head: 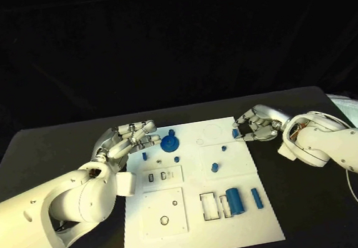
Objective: Assemble the parts on the task board
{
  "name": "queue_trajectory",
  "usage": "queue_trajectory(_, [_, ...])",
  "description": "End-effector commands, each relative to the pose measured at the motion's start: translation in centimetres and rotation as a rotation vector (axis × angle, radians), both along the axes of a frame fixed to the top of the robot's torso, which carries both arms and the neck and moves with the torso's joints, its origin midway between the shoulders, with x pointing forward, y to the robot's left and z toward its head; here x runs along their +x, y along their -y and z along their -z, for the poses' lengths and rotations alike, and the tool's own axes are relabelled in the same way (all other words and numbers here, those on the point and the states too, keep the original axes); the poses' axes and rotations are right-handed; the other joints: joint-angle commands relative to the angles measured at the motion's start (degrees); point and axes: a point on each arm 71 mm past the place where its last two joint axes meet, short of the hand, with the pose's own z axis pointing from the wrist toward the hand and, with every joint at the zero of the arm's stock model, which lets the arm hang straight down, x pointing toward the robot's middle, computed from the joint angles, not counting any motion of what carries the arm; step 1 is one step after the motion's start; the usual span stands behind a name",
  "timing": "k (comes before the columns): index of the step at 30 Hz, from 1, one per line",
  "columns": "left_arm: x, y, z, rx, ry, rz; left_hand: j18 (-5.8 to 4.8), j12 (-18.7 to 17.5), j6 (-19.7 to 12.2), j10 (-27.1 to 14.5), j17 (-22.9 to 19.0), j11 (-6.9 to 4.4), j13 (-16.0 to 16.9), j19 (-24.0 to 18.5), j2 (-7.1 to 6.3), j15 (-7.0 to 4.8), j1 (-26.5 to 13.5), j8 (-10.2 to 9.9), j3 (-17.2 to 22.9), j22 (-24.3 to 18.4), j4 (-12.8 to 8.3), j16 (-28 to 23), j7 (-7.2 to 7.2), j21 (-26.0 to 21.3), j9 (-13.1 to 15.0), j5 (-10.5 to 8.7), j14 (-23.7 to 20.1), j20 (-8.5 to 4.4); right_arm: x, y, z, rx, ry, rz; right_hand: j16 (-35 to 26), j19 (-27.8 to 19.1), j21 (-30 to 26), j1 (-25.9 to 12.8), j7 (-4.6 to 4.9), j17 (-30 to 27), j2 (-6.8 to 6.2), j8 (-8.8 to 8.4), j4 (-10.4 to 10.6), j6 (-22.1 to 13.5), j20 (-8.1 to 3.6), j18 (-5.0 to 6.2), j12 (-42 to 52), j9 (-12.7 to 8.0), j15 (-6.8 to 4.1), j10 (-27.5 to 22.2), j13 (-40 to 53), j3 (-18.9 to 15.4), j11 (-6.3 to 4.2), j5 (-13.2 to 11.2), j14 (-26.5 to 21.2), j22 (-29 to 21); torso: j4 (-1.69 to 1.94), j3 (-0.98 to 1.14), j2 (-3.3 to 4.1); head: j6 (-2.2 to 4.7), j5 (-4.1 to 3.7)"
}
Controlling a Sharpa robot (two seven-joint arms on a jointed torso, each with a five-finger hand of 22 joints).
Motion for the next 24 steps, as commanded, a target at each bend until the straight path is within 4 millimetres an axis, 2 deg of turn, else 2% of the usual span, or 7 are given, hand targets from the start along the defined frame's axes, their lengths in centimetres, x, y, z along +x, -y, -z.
queue_trajectory(1, [-0.05, 0.23, -0.1, -0.014, 0.007, 0.019, 0.66, -0.22, -0.36, -0.44, 0.07, -0.08, -0.09, 0.38, -0.05, 0.06, 0.68, -0.19, -0.04, -0.05, -0.44, -0.29, 0.16, -0.17, -0.08, -0.32, -0.16, 0.12, 0.01, -0.16, 0.26, -0.006, -0.009, -0.024, 0.02, -0.34, -0.28, 0.26, 0.09, 11.16, 0.4, 0.1, -0.3, 0.4, 0.01, -0.67, 0.17, 0.01, 0.06, -0.31, 1.04, 0.07, -0.02, 0.06, 5.22, 0.03, -0.1, -0.07, -0.01, -0.08, 0.13])
queue_trajectory(4, [-0.05, 0.24, -0.09, -0.014, 0.007, 0.019, 0.66, -0.22, -0.36, -0.44, 0.07, -0.08, -0.09, 0.38, -0.05, 0.06, 0.68, -0.19, -0.04, -0.05, -0.44, -0.29, 0.16, -0.17, -0.08, -0.32, -0.16, 0.12, 0.08, -0.2, 0.41, -0.006, -0.012, -0.023, 0.03, -0.33, -0.27, 0.31, 0.07, 11.19, 0.78, 0.2, -0.43, 0.7, 0.0, -0.67, 0.29, 0.05, 0.04, -0.22, 1.13, 0.24, -0.04, -0.04, 5.22, 0.05, -0.14, -0.06, -0.02, -0.12, 0.19])
queue_trajectory(10, [-0.05, 0.28, -0.08, -0.014, 0.006, 0.02, 0.66, -0.22, -0.36, -0.44, 0.07, -0.08, -0.09, 0.38, -0.05, 0.06, 0.68, -0.19, -0.04, -0.05, -0.44, -0.29, 0.16, -0.17, -0.08, -0.32, -0.16, 0.12, 0.22, -0.48, 0.59, 0.001, -0.015, -0.026, 0.08, -0.22, -0.22, 0.3, -0.16, 11.34, 2.61, 0.61, -0.88, 2.54, -0.11, -0.7, 0.82, 0.22, -0.11, 0.12, 1.49, 1.29, -0.26, -1.93, 5.26, 0.21, -0.14, -0.05, -0.07, -0.23, 0.18])
queue_trajectory(16, [-0.04, 0.29, -0.08, -0.014, 0.006, 0.021, 0.67, -0.18, -0.35, -0.43, 0.09, -0.09, -0.08, 0.39, 0.02, 0.06, 0.73, -0.17, -0.02, -0.08, -0.61, -0.32, 0.15, -0.21, -0.07, -0.32, -0.16, 0.12, 0.35, -0.64, 0.76, 0.007, -0.023, -0.029, 0.14, -0.12, -0.16, 0.26, -0.9, 11.51, 3.86, 1.38, -1.26, 5.16, -0.4, -0.72, 1.4, 0.51, -0.54, 0.45, 1.92, 2.27, -0.83, -2.91, 5.3, 0.37, -0.09, -0.05, -0.07, -0.37, 0.17])
queue_trajectory(24, [-0.05, 0.31, -0.07, -0.014, 0.005, 0.022, 0.67, -0.18, -0.35, -0.43, 0.09, -0.09, -0.08, 0.39, 0.02, 0.06, 0.73, -0.17, -0.02, -0.08, -0.61, -0.32, 0.15, -0.21, -0.07, -0.32, -0.16, 0.12, 0.43, -0.82, 0.88, 0.009, -0.031, -0.032, 0.23, 0.12, 0.03, 0.38, -1.49, 11.74, 4.52, 1.78, -1.9, 6.85, -0.81, -0.8, 1.77, 0.61, -0.98, 0.66, 2.22, 3.1, -1.34, -3.33, 5.36, 0.8, -0.15, -0.07, -0.05, -0.52, 0.12])
